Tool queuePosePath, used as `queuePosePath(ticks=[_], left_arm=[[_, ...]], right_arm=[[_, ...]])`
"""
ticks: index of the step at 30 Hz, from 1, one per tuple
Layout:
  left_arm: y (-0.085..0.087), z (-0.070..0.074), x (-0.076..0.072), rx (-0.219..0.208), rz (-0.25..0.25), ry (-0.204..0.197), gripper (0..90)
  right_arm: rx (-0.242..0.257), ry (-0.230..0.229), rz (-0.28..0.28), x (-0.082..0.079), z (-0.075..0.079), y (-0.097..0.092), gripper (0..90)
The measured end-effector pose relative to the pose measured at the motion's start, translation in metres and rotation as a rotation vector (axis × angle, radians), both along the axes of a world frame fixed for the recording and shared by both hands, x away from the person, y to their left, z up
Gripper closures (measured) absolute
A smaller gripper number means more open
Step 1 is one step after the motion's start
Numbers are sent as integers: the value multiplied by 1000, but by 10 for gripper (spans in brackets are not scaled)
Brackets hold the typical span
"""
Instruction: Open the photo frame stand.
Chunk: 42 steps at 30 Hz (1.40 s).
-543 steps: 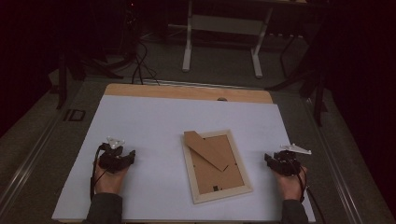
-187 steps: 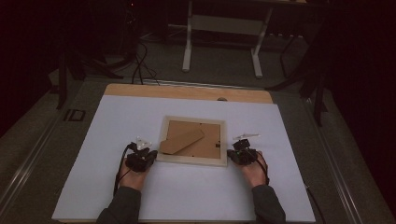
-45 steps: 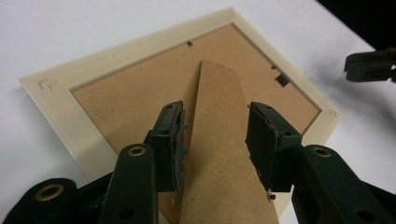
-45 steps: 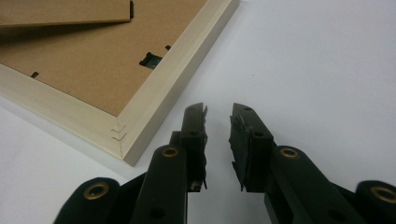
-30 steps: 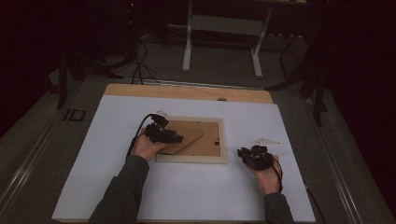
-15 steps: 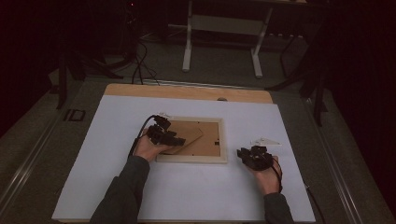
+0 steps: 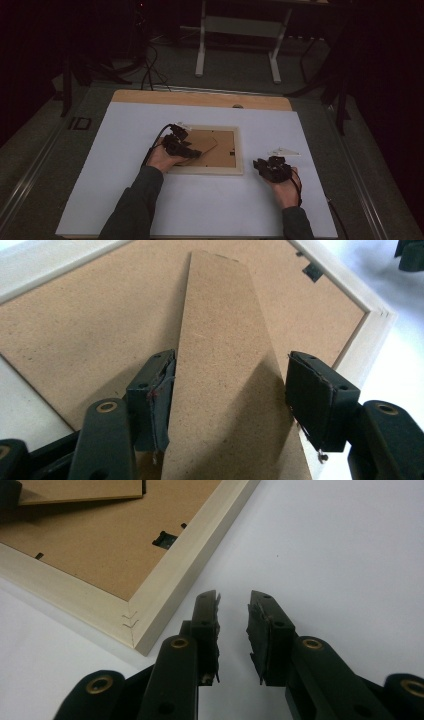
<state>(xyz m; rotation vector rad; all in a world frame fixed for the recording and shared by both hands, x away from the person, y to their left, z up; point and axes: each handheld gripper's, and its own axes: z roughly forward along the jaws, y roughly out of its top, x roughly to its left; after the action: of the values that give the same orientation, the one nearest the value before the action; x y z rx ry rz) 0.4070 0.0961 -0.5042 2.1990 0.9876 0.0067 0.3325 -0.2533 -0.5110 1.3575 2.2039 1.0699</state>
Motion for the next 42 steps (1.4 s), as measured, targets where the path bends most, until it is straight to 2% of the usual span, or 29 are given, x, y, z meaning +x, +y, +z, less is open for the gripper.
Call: queuePosePath(ticks=[8, 12, 20, 25, 34, 42], left_arm=[[-3, 1, 2, 29, -16, 2, 383], [-6, -1, 4, 43, -18, 15, 388], [-6, -1, 5, 42, -23, 24, 396], [-4, -2, 6, 20, -17, 46, 388], [-6, -2, 4, 49, -18, 23, 370], [-8, -1, 3, 69, -32, 10, 399]], right_arm=[[0, 1, 1, 0, 0, 0, 733], [0, 5, 1, 0, -1, 0, 730], [0, 8, 2, 1, -2, 1, 724], [-1, 9, 3, 1, -2, 1, 725], [3, 10, 2, 1, -2, 0, 724], [0, 11, 4, 1, -3, 1, 724]])
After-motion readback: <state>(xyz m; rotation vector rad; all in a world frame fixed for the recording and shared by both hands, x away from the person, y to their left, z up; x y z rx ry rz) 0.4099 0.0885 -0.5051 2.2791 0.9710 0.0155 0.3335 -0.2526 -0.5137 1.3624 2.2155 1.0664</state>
